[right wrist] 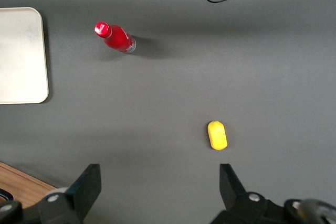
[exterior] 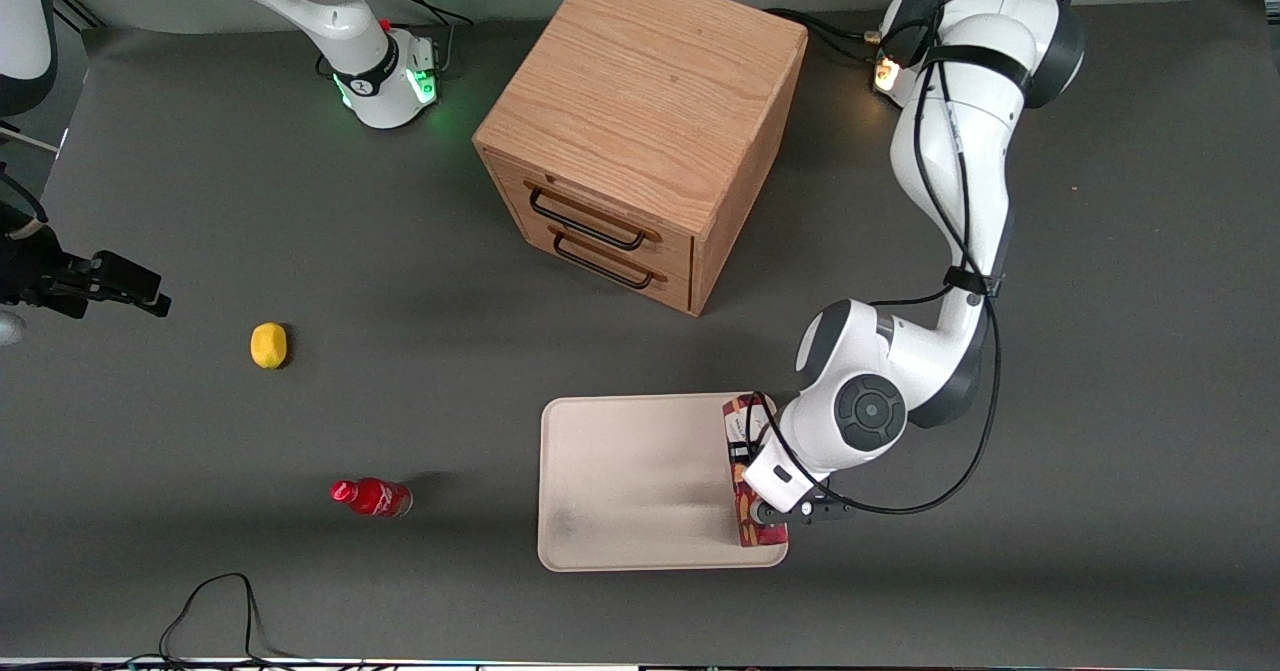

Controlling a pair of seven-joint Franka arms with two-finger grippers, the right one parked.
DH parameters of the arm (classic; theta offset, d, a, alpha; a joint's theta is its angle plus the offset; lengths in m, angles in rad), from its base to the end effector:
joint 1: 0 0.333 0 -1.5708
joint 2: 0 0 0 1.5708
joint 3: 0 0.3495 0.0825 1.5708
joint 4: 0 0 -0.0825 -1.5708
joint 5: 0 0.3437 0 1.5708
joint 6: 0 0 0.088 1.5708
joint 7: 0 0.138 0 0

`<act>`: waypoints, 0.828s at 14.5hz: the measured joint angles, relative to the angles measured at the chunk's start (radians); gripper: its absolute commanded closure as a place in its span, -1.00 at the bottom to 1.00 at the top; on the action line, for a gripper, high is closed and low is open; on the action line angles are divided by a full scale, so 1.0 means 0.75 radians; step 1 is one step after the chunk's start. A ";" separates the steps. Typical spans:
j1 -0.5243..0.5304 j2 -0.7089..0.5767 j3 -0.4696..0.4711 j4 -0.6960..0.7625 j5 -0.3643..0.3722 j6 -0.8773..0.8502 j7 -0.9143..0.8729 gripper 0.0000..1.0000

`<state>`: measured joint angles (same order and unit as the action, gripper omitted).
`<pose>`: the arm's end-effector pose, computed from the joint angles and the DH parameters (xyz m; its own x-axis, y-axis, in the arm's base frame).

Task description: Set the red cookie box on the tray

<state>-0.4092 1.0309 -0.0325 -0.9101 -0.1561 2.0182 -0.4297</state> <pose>0.7142 -0.3409 0.2652 0.9978 0.0663 -0.0077 0.0666 -0.9803 0.1861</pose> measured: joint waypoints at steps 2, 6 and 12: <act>0.000 0.006 0.002 0.000 0.003 0.017 0.001 1.00; 0.000 0.019 0.005 0.000 0.025 0.045 0.002 1.00; 0.000 0.027 0.005 -0.002 0.073 0.071 0.002 -0.99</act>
<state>-0.4092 1.0515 -0.0286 -0.9112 -0.1011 2.0713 -0.4283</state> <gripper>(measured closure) 0.965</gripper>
